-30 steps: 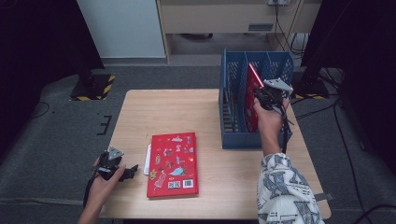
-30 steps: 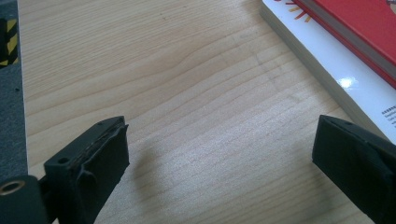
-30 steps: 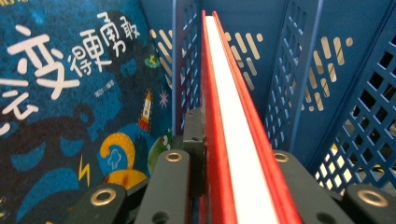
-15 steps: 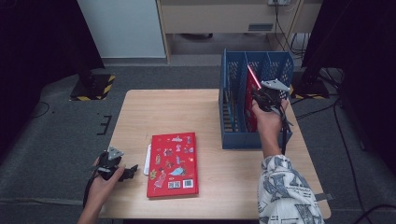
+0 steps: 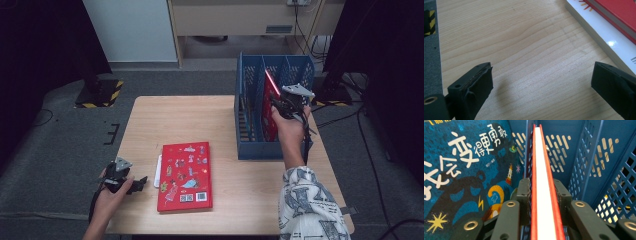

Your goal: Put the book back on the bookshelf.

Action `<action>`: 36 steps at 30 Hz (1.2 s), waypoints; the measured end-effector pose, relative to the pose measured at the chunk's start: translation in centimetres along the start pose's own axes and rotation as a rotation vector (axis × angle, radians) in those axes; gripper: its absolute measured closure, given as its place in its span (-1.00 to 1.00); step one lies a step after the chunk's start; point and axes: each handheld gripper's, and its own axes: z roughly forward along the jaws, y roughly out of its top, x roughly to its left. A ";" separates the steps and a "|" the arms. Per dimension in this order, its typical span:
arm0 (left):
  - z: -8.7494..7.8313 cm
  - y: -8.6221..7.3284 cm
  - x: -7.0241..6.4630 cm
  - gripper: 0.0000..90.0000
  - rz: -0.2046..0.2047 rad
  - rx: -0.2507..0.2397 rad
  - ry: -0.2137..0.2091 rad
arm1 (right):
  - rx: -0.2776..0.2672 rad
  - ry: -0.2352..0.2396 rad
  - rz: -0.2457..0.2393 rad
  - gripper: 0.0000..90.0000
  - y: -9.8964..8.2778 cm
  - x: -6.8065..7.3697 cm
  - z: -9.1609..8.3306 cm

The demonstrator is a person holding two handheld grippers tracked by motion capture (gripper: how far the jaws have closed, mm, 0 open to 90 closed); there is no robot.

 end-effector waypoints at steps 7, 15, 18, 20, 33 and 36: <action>0.0 0.0 -0.1 -0.93 0.006 0.003 -0.003 | 0.010 -0.005 -0.014 0.64 0.4 0.0 0.1; 0.1 0.0 -0.1 -0.93 0.004 0.003 -0.003 | 0.025 -0.022 -0.022 0.76 0.6 0.1 0.2; 0.0 0.0 -0.1 -0.94 0.005 0.002 -0.003 | 0.026 -0.026 -0.030 0.77 0.7 0.2 0.2; 0.0 0.0 -0.1 -0.93 0.005 0.004 -0.003 | 0.019 -0.030 -0.036 0.77 0.6 0.2 0.2; 0.0 0.0 -0.1 -0.94 0.004 0.001 -0.004 | -0.019 -0.088 -0.066 0.77 0.9 0.2 1.2; 0.1 0.0 -0.1 -0.93 0.003 0.002 -0.004 | -0.018 -0.098 -0.059 0.77 1.1 0.0 1.6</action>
